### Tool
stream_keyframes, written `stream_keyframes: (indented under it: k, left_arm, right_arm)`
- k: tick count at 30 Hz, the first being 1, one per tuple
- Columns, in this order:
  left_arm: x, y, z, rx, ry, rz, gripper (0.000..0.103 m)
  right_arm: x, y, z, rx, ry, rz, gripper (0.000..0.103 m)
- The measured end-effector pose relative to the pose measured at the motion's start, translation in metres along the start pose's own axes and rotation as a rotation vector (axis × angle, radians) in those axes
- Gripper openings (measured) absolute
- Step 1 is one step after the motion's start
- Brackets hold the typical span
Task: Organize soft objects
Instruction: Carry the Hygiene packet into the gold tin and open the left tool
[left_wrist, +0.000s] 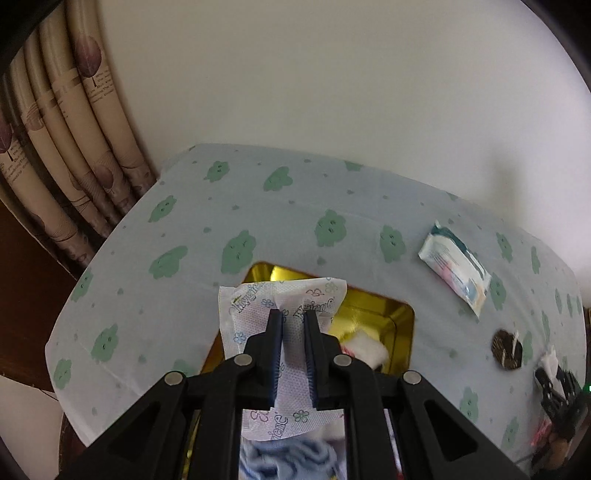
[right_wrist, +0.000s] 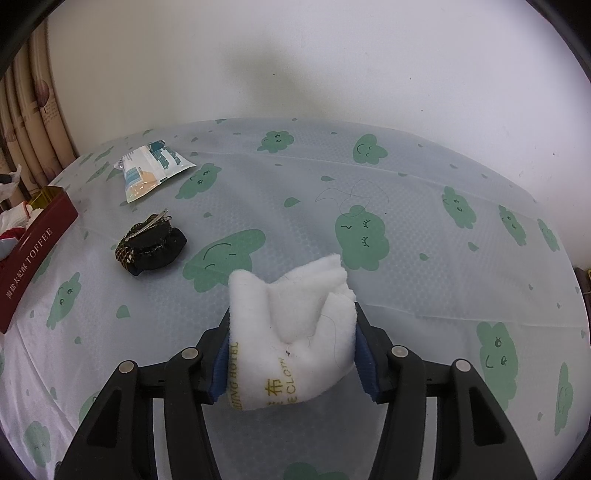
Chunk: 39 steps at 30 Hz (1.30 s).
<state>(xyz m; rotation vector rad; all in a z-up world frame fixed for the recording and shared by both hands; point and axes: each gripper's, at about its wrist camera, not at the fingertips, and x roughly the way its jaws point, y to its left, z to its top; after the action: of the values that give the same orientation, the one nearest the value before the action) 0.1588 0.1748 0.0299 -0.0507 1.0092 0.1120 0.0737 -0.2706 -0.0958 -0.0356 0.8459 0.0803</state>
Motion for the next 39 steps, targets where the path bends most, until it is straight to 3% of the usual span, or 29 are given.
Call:
stream_keyframes:
  k: [3,18,19,20,21,33,39]
  left_arm:
    - [0.014,0.003,0.007,-0.004,0.014,-0.018,0.012]
    - [0.065,0.006,0.014,0.004,0.101,0.045,0.015]
    - [0.066,0.006,0.013,0.006,0.105,0.057,0.023]
    - [0.066,0.006,0.013,0.006,0.106,0.060,0.039]
    - [0.066,0.006,0.012,0.011,0.105,0.056,0.043]
    - [0.007,0.003,-0.001,0.022,-0.042,0.004,0.044]
    - [-0.032,0.008,-0.028,0.015,-0.138,0.027,0.045]
  right_arm:
    - [0.000,-0.001,0.000,0.000,0.000,0.000,0.053]
    - [0.000,0.000,0.000,-0.003,0.000,-0.001,0.055]
    - [0.000,0.001,-0.001,-0.005,0.001,-0.003,0.055]
    - [0.000,0.001,-0.001,-0.007,0.002,-0.005,0.055]
    - [0.000,0.001,-0.001,-0.009,0.002,-0.006,0.056]
    - [0.003,0.010,0.001,-0.054,0.019,-0.044,0.060]
    - [0.004,0.010,0.001,-0.057,0.020,-0.046,0.061]
